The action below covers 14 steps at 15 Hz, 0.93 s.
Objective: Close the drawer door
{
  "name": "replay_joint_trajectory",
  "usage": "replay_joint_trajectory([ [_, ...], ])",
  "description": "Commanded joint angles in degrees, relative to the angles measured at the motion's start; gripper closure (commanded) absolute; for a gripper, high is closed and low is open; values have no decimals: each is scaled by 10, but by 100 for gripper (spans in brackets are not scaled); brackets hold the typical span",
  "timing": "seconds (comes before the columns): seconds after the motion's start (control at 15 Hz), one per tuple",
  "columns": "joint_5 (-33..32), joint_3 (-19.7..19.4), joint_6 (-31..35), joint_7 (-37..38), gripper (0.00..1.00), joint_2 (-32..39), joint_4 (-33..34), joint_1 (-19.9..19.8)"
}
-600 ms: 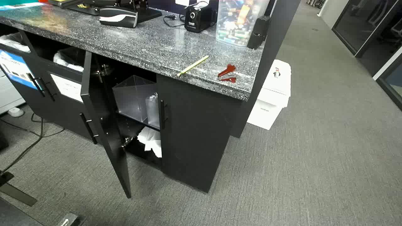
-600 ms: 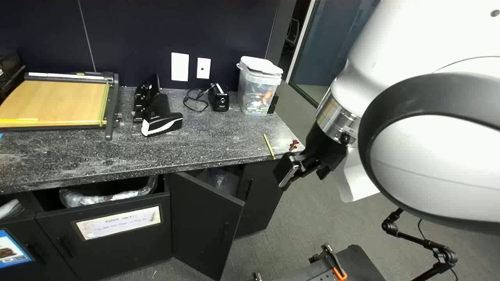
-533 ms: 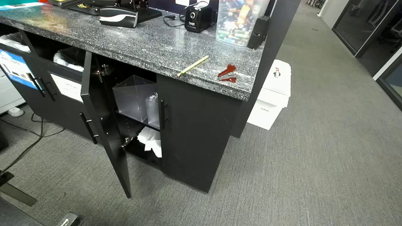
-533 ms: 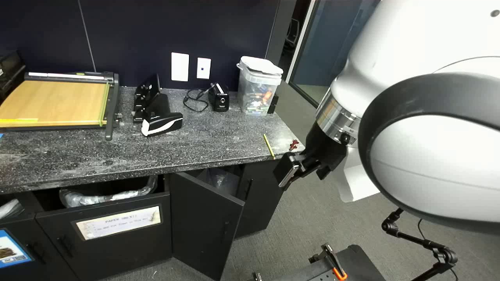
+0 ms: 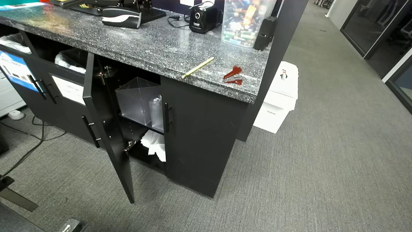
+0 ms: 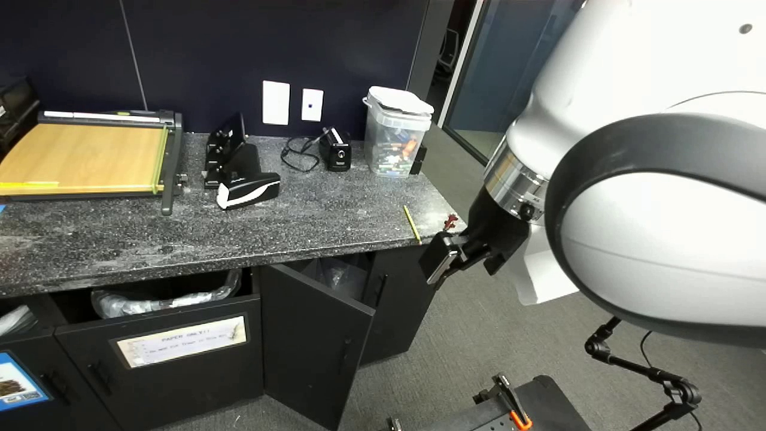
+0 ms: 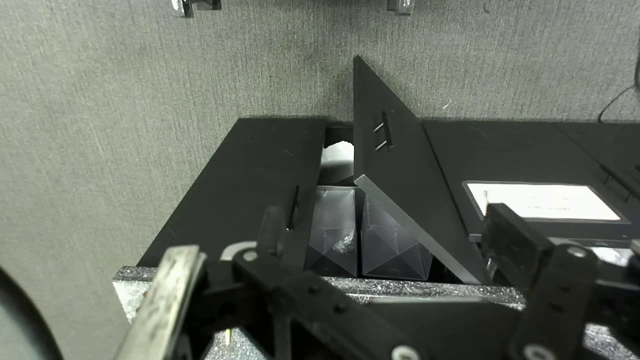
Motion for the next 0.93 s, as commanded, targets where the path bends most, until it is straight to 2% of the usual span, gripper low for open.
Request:
replay_joint_trajectory([
  [0.0,0,-36,62,-7,0,99,36,-14],
  [0.47,26,-86,174,-5,0,330,139,-26],
  [0.73,58,-102,187,2,0,448,219,-20],
  [0.87,63,-104,194,6,0,488,236,-15],
])
